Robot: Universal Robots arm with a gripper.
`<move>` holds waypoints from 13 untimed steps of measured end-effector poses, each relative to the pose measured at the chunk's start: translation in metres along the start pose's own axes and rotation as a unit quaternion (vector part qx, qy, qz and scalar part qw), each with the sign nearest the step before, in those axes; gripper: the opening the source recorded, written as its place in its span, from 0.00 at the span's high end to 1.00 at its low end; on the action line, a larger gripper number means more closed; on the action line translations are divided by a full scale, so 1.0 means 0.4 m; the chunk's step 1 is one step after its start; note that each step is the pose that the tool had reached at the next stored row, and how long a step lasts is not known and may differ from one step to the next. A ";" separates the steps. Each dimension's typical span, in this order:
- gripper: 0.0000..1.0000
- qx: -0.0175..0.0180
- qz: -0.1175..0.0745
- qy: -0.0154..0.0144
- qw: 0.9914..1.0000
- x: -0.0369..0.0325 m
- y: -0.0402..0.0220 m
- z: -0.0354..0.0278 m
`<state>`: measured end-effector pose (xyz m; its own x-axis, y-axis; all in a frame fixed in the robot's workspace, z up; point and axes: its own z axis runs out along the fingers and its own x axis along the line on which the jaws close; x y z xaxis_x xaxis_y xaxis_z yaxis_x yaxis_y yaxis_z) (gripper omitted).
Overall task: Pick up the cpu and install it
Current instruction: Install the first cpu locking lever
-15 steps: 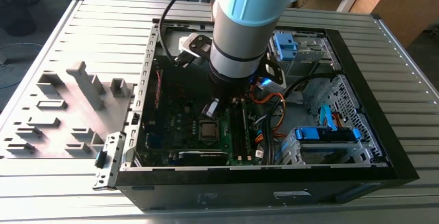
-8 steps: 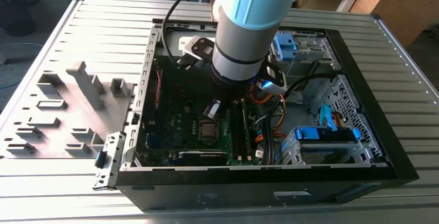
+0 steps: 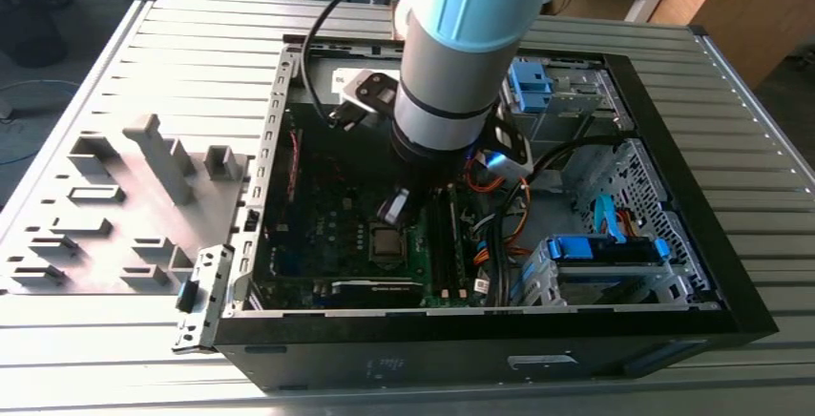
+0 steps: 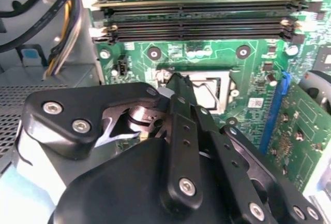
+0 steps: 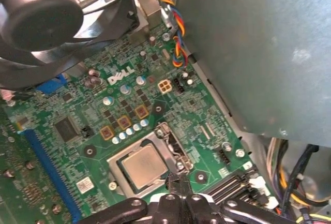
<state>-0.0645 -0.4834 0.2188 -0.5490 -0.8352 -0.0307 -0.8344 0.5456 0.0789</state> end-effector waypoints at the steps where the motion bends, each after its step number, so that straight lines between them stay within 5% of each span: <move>1: 0.89 0.000 0.001 0.002 1.000 0.001 -0.001 0.000; 13: 0.89 0.006 0.006 0.015 1.000 0.011 -0.008 0.013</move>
<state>-0.0645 -0.4886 0.2133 -0.5571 -0.8304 -0.0005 -0.8286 0.5559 0.0668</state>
